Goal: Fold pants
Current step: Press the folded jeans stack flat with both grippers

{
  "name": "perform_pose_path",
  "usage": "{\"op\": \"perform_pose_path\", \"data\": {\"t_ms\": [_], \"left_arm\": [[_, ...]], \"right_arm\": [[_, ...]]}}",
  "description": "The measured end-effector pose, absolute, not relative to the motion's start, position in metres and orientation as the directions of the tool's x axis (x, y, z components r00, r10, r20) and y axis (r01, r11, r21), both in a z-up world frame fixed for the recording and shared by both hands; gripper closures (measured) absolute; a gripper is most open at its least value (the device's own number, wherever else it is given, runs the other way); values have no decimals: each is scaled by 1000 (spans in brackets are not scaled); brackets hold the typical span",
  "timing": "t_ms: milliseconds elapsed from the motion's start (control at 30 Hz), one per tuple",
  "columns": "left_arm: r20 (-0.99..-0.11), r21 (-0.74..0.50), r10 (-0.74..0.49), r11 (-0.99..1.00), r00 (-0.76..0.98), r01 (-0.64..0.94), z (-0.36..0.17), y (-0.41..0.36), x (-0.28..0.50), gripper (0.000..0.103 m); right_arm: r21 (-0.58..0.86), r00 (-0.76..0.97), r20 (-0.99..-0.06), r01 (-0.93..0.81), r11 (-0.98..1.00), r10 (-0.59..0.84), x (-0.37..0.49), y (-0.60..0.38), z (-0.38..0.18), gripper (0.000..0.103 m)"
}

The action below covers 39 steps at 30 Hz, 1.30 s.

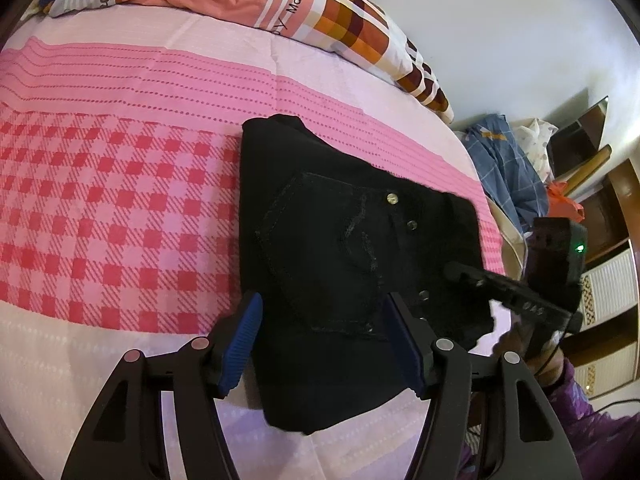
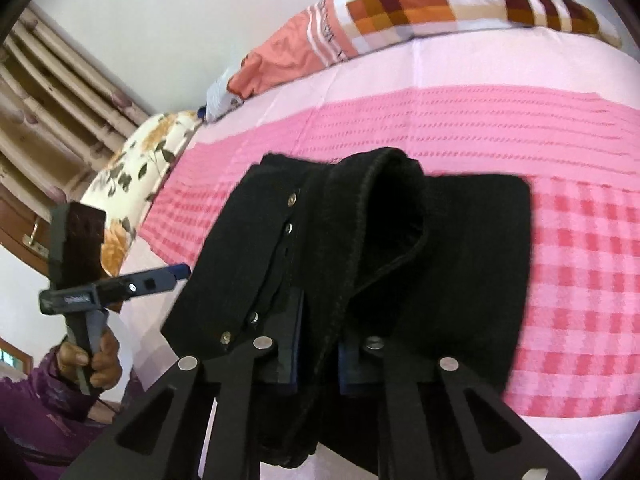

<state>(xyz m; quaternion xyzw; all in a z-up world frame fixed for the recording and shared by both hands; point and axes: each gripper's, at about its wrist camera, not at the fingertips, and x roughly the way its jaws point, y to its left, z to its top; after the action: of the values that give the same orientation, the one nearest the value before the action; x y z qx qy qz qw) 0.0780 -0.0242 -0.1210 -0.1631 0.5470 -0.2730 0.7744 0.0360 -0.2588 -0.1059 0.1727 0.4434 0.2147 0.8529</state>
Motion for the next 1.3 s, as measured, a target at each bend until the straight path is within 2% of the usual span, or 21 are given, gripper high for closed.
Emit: {"op": "perform_pose_path", "data": {"t_ms": [167,267,500,600,733,867,1067,1200,1300], "left_arm": [[-756,-553,-602,797,257,242,-120,-26,78,37],[-756,-564,-608,793,240,231,-127,-29,79,36],[-769,-569,-609,791,194,226,-135,-44,80,36],[-776,-536,-593,800,214,271,-125,-49,78,36],[-780,-509,-581,804,230,306,-121,-55,80,34],[-792,-491,-567,812,227,315,-125,-62,85,34],[-807,-441,-535,827,249,348,-129,-68,91,34],[-812,-397,-517,830,272,391,-129,-77,99,34],[-827,-354,-489,837,278,418,-130,-86,107,34]], "right_arm": [[528,546,-681,-95,844,487,31,-310,-113,92],[601,513,-652,-99,793,558,28,-322,-124,92],[692,502,-612,-33,721,611,32,-333,-143,91],[752,529,-546,-33,659,650,26,-337,-136,91],[645,508,-640,-53,763,576,30,-326,-137,91],[661,515,-634,-25,750,577,27,-334,-146,92],[621,573,-646,9,784,505,13,-337,-131,74],[635,623,-621,43,771,476,-3,-355,-124,42],[646,623,-623,69,760,473,-6,-361,-130,40]]}}
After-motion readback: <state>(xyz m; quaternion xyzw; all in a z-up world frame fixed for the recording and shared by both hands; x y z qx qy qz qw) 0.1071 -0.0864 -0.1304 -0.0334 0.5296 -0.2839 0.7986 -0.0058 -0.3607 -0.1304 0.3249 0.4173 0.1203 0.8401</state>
